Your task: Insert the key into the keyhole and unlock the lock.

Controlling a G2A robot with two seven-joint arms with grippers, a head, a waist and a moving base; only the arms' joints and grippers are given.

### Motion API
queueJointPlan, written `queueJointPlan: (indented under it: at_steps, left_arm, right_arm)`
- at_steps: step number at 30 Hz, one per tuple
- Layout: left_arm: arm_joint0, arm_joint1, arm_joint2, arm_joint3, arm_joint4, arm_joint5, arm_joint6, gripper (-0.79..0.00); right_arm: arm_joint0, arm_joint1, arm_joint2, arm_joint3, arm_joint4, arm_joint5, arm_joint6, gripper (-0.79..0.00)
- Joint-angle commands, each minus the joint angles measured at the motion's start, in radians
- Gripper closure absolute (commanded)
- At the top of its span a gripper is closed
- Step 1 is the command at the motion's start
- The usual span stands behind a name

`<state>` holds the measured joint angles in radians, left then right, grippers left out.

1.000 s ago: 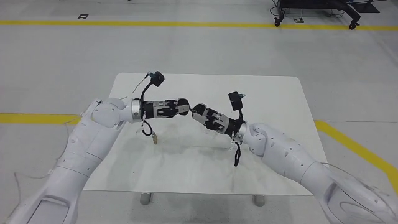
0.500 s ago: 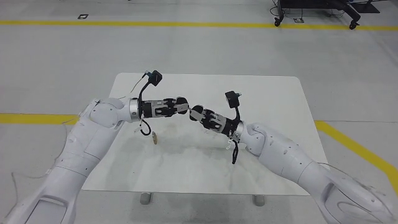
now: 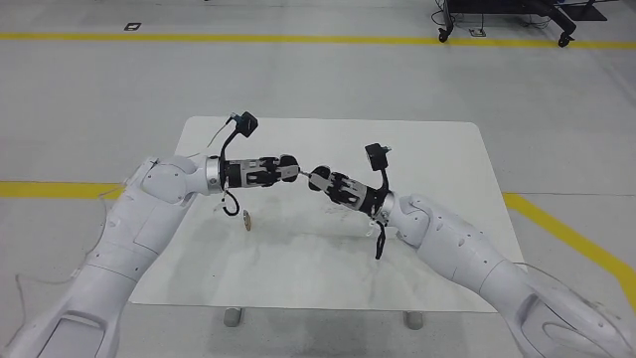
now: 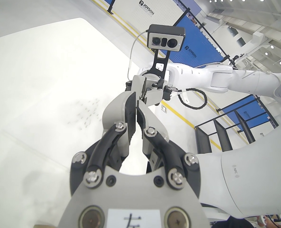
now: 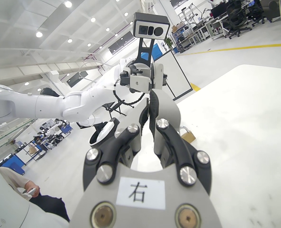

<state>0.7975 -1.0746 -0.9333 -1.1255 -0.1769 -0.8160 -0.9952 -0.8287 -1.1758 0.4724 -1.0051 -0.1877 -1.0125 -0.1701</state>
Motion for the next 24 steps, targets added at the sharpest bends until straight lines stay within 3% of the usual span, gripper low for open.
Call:
queueJointPlan:
  at_steps: [1,6,10,14,18,24]
  left_arm:
    - [0.000,0.001,-0.002,0.000,0.007,0.004,0.007,-0.785]
    - [0.002,0.009,-0.031,0.007,0.027,0.000,0.031,-0.785]
    - [0.018,0.033,-0.085,-0.054,0.303,0.083,0.111,-0.785]
    - [0.115,0.065,-0.134,-0.242,0.631,0.324,0.143,-0.785]
    - [0.219,0.084,-0.129,-0.427,0.912,0.661,0.028,-0.785]
    - [0.290,0.086,-0.099,-0.548,1.031,0.871,-0.100,-0.785]
  right_arm:
    - [-0.001,0.002,0.008,0.003,-0.010,0.000,0.007,0.000]
    - [-0.008,0.011,0.036,0.008,-0.030,0.000,0.008,0.000]
    - [-0.024,0.030,0.080,0.024,-0.069,0.000,-0.023,0.000]
    - [-0.046,0.050,0.118,0.025,-0.111,0.000,-0.056,0.000]
    - [-0.046,0.050,0.118,0.025,-0.111,0.000,-0.056,0.000]
    - [-0.046,0.050,0.118,0.025,-0.111,0.000,-0.056,0.000]
